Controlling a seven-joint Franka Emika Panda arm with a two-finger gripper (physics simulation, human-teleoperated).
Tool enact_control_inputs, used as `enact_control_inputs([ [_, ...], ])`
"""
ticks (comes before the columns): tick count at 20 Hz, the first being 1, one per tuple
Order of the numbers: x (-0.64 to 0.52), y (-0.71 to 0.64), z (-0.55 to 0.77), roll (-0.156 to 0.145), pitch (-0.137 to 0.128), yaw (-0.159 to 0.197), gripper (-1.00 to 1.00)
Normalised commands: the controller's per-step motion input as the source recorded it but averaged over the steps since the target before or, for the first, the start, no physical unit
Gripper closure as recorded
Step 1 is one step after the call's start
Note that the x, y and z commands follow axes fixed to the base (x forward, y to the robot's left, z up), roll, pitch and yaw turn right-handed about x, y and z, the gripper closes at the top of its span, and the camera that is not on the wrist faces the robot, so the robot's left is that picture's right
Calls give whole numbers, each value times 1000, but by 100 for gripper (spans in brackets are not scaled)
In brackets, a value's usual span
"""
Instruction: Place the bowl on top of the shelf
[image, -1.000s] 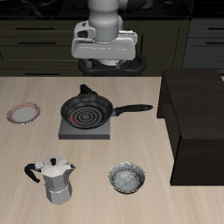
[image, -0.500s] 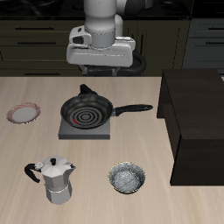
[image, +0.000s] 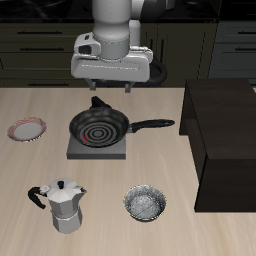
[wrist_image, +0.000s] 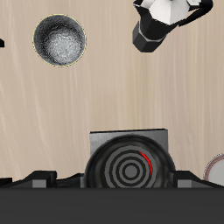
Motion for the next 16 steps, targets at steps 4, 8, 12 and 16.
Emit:
enact_control_inputs([
  [4, 313, 7, 128, -20, -24, 6, -100],
  [8, 267, 132, 60, 30, -5, 13, -100],
  [12, 315, 116, 96, -11, -15, 13, -100],
  [16, 338, 155, 51, 13, 4, 28, -100],
])
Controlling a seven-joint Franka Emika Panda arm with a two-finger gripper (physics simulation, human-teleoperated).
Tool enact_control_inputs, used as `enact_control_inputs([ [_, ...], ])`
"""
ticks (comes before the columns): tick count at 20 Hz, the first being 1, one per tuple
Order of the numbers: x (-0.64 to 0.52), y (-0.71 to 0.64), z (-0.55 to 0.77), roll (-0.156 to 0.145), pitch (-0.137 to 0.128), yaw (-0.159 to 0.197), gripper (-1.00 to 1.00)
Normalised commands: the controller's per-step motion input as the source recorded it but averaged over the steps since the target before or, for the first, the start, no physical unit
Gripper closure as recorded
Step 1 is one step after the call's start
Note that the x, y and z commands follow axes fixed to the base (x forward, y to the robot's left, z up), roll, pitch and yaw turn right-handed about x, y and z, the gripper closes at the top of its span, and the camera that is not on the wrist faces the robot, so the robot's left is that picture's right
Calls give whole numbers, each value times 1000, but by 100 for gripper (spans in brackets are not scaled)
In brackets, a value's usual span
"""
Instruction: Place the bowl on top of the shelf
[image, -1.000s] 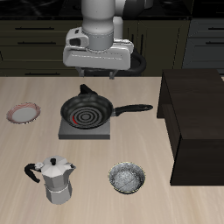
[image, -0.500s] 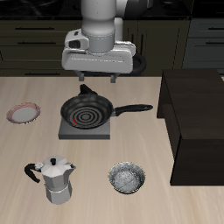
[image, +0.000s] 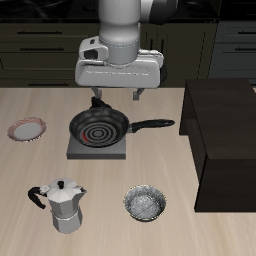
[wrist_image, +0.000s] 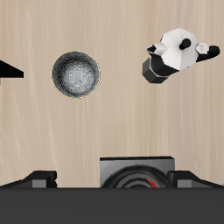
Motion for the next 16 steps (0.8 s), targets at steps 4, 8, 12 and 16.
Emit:
enact_control_inputs([
  [4, 348, 5, 138, -32, -15, -17, -100],
  [8, 265, 71, 47, 2, -5, 13, -100],
  [12, 166, 179, 32, 31, -21, 17, -100],
  [16, 169, 127, 53, 9, -23, 19, -100],
])
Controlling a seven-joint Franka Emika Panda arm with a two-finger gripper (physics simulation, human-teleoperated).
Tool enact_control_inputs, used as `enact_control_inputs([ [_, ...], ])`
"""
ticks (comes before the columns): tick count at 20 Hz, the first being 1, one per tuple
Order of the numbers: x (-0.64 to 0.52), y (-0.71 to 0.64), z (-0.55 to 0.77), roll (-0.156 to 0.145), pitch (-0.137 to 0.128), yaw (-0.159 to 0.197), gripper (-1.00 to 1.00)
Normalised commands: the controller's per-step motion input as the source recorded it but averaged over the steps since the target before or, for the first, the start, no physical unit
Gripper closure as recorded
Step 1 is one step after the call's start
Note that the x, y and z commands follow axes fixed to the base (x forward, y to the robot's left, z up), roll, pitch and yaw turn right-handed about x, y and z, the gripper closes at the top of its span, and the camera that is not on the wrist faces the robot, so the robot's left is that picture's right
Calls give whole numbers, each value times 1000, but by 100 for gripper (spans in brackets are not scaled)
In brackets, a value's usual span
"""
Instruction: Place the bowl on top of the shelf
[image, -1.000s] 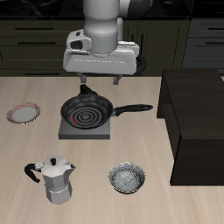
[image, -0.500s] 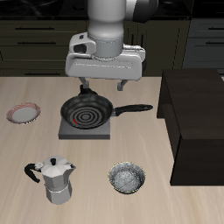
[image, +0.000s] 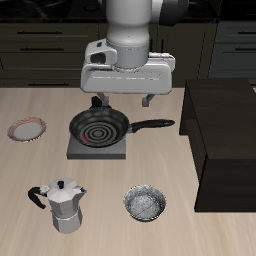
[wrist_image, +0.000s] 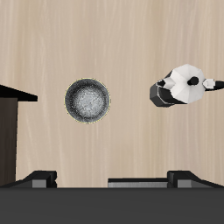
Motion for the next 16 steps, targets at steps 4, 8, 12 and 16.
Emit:
enact_control_inputs([
  [4, 5, 4, -2, 0, 0, 0, -100],
  [8, 412, 86, 12, -19, -30, 2, -100],
  [12, 173, 16, 5, 0, -32, -18, -100],
  [16, 199, 169, -87, 6, 7, 19, -100],
])
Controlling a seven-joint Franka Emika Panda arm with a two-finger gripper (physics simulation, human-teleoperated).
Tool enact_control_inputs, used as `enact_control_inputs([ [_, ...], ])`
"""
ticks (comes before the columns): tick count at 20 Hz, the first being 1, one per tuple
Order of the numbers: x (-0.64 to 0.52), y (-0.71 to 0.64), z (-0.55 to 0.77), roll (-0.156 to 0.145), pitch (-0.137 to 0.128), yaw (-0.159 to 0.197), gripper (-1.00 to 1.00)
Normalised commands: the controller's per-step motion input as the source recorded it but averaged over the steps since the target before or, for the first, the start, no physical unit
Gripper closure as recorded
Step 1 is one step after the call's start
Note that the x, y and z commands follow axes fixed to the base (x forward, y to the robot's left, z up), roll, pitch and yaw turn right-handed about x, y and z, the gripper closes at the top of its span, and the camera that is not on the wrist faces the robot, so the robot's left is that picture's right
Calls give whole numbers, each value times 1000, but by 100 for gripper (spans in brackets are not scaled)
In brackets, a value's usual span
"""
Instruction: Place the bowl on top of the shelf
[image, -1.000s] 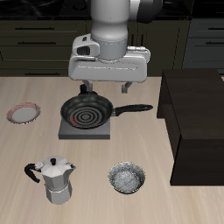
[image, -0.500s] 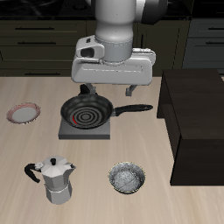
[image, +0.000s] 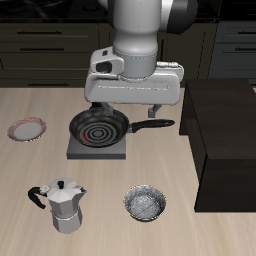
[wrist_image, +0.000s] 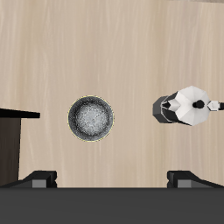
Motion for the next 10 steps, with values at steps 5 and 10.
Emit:
enact_control_inputs([
  [5, 79, 147, -41, 18, 11, 3, -100],
  [10, 65, 113, -208, 15, -2, 32, -100],
])
